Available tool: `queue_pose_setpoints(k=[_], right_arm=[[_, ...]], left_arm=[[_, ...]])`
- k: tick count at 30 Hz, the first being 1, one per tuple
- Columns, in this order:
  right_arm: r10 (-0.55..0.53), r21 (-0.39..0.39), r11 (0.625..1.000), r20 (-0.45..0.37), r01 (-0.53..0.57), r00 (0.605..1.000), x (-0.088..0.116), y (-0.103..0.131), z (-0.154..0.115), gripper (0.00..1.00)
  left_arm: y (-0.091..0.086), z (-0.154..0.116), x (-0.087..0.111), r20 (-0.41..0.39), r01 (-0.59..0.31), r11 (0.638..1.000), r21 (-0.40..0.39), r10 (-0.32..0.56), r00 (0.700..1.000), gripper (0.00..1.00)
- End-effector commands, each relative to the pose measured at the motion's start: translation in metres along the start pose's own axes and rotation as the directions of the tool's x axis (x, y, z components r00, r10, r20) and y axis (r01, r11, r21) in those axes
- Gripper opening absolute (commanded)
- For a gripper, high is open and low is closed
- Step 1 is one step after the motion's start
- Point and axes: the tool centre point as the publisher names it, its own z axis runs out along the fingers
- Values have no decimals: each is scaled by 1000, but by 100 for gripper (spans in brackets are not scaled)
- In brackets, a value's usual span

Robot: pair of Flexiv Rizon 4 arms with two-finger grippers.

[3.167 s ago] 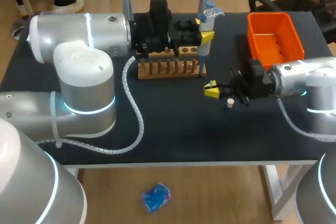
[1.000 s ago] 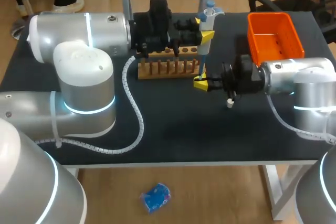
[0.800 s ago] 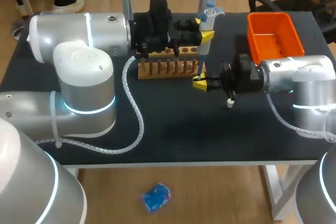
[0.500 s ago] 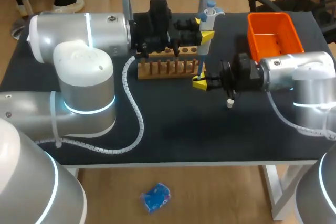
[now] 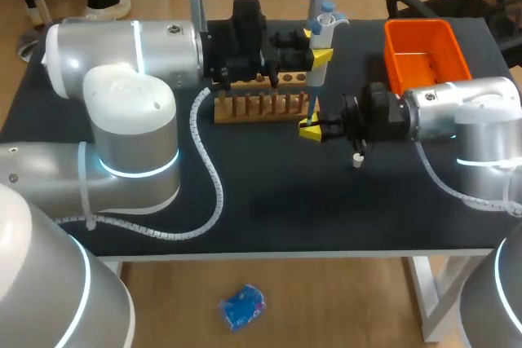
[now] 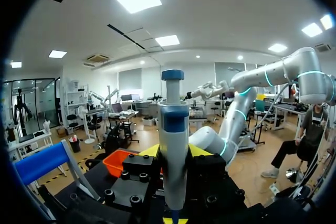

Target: Invert the test tube, pick up the pipette, mount the tip to pipette, aspirate from beaker and dispense into the tube, eject the tip, return the pipette, and cap with the stopper.

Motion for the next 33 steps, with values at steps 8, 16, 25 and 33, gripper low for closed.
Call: queue_pose_setpoints(k=[8, 16, 25, 33], right_arm=[[24, -38, 999, 15, -24, 1000, 0, 0, 1, 0], [31, -80, 996, 20, -29, 999, -2, 2, 0, 0], [-3, -85, 996, 15, 4, 1000, -5, 9, -1, 0], [-9, -74, 997, 4, 10, 1000, -5, 10, -2, 0]], left_arm=[[1, 1, 0, 2, 0, 1000, 4, 0, 1000, 0], [1, 1, 0, 2, 0, 1000, 4, 0, 1000, 0], [1, 1, 0, 2, 0, 1000, 4, 0, 1000, 0], [1, 1, 0, 2, 0, 1000, 4, 0, 1000, 0]])
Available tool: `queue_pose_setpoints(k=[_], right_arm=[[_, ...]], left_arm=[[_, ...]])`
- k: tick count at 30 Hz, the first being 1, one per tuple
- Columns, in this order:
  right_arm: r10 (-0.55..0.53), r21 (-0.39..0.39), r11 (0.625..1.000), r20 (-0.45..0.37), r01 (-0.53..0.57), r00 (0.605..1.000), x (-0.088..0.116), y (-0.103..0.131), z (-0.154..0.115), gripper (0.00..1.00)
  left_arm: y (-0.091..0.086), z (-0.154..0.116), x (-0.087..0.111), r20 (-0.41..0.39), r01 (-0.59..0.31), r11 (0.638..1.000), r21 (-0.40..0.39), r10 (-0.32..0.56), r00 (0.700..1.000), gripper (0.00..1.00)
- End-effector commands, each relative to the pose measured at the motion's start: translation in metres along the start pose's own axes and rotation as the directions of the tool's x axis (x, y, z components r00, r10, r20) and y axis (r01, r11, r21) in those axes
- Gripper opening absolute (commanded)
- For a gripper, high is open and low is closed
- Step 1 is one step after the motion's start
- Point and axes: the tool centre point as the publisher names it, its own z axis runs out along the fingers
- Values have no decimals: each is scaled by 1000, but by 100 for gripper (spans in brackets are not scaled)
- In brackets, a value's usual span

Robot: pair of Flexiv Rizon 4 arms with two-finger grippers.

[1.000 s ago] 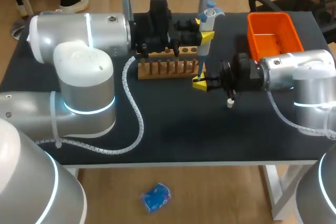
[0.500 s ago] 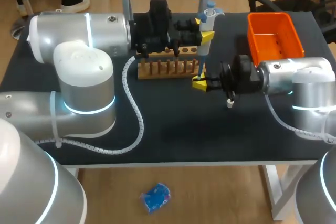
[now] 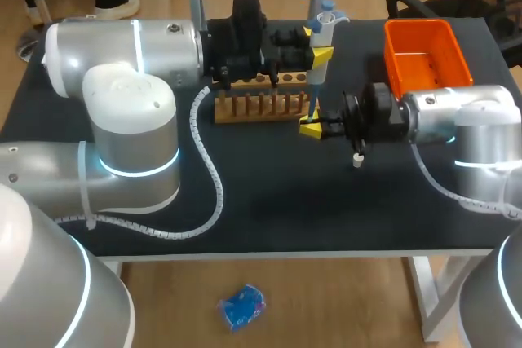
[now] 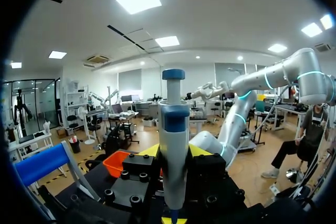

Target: Invert the test tube, pick up the pipette, mount the tip to pipette, aspirate from beaker and dispense into the tube, eject the tip, return the pipette, and cap with the stopper.

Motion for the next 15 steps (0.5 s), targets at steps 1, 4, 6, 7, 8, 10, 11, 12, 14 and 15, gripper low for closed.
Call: queue_pose_setpoints(k=[1, 4, 6, 7, 8, 10, 11, 12, 14, 15], right_arm=[[12, 8, 1000, 1, -12, 1000, -2, 4, -1, 0], [28, 2, 1000, 13, -28, 1000, -3, 4, -2, 0], [32, 3, 999, 16, -32, 999, -3, 6, -2, 0], [34, 2, 999, 15, -34, 999, -3, 7, -2, 0], [37, 2, 999, 15, -37, 999, -3, 8, -1, 0], [41, -1, 999, 14, -41, 999, -4, 9, -1, 0], [42, -2, 999, 13, -42, 999, -4, 10, -1, 0], [41, -2, 999, 13, -41, 999, -4, 10, -1, 0], [38, 0, 999, 13, -38, 999, -5, 10, -1, 0], [33, 3, 999, 13, -33, 999, -5, 11, -1, 0]], left_arm=[[3, 1, 0, 2, 1, 1000, 1, -1, 1000, 0], [3, 1, 0, 2, 1, 1000, 1, -1, 1000, 0], [3, 1, 0, 2, 1, 1000, 1, -1, 1000, 0], [3, 1, 0, 2, 1, 1000, 1, -1, 1000, 0], [3, 1, 0, 2, 1, 1000, 1, -1, 1000, 0], [3, 1, 0, 2, 1, 1000, 1, -1, 1000, 0], [3, 1, 0, 2, 1, 1000, 1, -1, 1000, 0], [3, 1, 0, 2, 1, 1000, 1, -1, 1000, 0], [3, 1, 0, 2, 1, 1000, 1, -1, 1000, 0], [3, 1, 0, 2, 1, 1000, 1, -1, 1000, 0]])
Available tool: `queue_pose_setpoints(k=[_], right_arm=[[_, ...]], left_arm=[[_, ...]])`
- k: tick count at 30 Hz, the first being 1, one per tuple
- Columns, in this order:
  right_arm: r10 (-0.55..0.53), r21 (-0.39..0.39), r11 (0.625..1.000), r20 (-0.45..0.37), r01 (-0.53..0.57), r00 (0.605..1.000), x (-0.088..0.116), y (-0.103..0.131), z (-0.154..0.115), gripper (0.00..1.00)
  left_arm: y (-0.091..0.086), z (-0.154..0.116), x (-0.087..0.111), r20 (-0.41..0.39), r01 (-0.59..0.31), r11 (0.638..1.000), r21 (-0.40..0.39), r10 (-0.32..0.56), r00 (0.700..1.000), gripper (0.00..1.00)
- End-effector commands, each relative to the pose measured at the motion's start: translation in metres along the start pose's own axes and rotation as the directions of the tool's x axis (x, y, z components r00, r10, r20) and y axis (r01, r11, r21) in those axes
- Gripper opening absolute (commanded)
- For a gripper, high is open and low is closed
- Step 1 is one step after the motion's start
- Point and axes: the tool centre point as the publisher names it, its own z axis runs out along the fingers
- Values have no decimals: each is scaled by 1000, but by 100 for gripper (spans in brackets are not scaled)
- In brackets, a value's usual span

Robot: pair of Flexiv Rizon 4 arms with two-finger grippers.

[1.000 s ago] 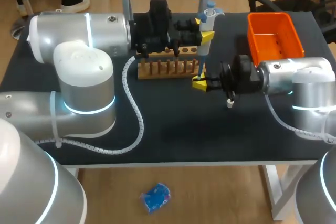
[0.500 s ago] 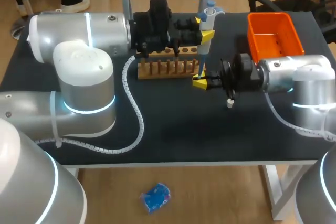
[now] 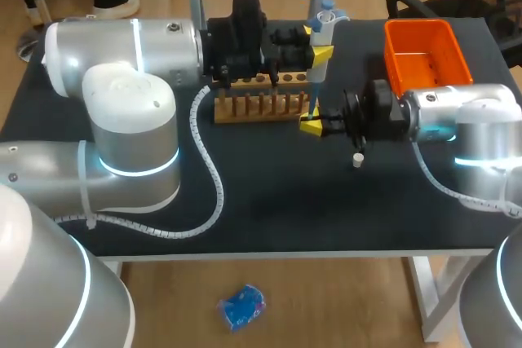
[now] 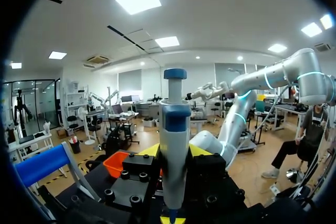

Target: Invert the test tube, pick up the pipette, mount the tip to pipette, aspirate from beaker and dispense into the tube, eject the tip, return the pipette, and cap with the stopper.

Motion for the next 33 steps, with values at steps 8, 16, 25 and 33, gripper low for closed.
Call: queue_pose_setpoints(k=[8, 16, 25, 33], right_arm=[[-4, 17, 1000, 11, 4, 1000, -2, 6, 0, 0], [16, 23, 1000, 17, -17, 1000, -3, 8, 0, 0], [37, 42, 998, 69, -40, 997, -2, 10, 1, 0], [22, 31, 999, 120, -26, 993, -1, 10, 5, 0]], left_arm=[[5, 1, 1, 1, 2, 1000, -1, -2, 1000, 0], [5, 1, 1, 1, 2, 1000, -1, -2, 1000, 0], [5, 1, 1, 1, 2, 1000, -1, -2, 1000, 0], [5, 1, 1, 1, 2, 1000, -1, -2, 1000, 0]])
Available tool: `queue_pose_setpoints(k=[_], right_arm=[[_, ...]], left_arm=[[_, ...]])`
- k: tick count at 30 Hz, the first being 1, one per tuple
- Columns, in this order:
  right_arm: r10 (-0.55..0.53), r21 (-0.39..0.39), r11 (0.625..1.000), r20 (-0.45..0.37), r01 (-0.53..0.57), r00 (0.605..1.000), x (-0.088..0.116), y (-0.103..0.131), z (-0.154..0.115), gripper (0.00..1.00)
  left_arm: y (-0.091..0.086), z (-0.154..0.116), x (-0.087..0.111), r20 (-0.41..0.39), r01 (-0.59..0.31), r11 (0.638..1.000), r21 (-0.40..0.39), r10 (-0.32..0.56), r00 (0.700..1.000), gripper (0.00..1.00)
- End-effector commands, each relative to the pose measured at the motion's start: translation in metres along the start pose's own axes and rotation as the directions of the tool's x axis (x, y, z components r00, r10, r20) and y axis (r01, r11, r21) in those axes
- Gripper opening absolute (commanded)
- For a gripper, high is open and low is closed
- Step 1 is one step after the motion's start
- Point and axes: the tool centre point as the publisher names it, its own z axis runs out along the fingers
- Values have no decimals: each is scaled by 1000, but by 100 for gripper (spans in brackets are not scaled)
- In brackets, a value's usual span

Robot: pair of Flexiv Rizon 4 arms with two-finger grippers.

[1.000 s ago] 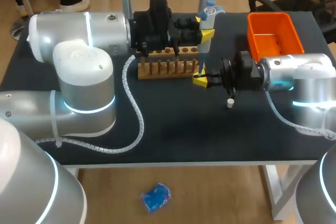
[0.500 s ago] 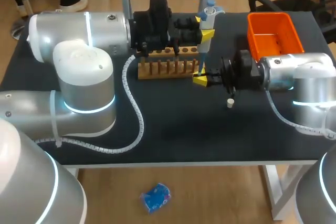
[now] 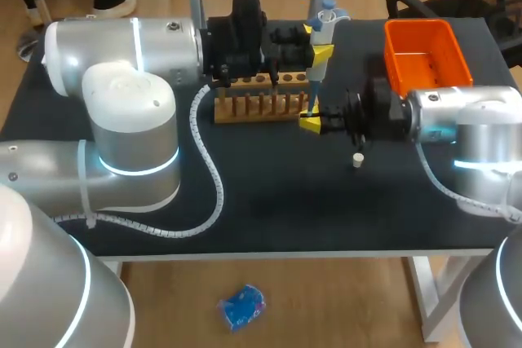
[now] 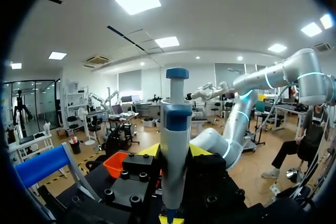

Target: Invert the test tube, pick up the pipette, mount the tip to pipette, aspirate from beaker and dispense into the tube, eject the tip, return the pipette, and cap with the stopper.

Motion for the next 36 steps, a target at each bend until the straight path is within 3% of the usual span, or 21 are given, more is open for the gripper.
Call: queue_pose_setpoints(k=[1, 16, 27, 28, 36], right_arm=[[-7, -4, 1000, 40, 7, 999, 6, 8, 4, 0], [-57, -9, 998, 174, 59, 983, 0, 17, 1, 0], [-23, -29, 999, 146, 28, 989, 1, 16, -1, 1], [-24, -24, 999, 147, 28, 989, 1, 15, -1, 100], [-12, 8, 1000, 75, 11, 997, 6, 11, -8, 100]], left_arm=[[6, 1, 1, 1, 2, 1000, -1, -2, 1000, 0], [6, 1, 1, 1, 2, 1000, -1, -2, 1000, 0], [6, 1, 1, 1, 2, 1000, -1, -2, 1000, 0], [6, 1, 1, 1, 2, 1000, -1, -2, 1000, 0], [6, 1, 1, 1, 2, 1000, -1, -2, 1000, 0]])
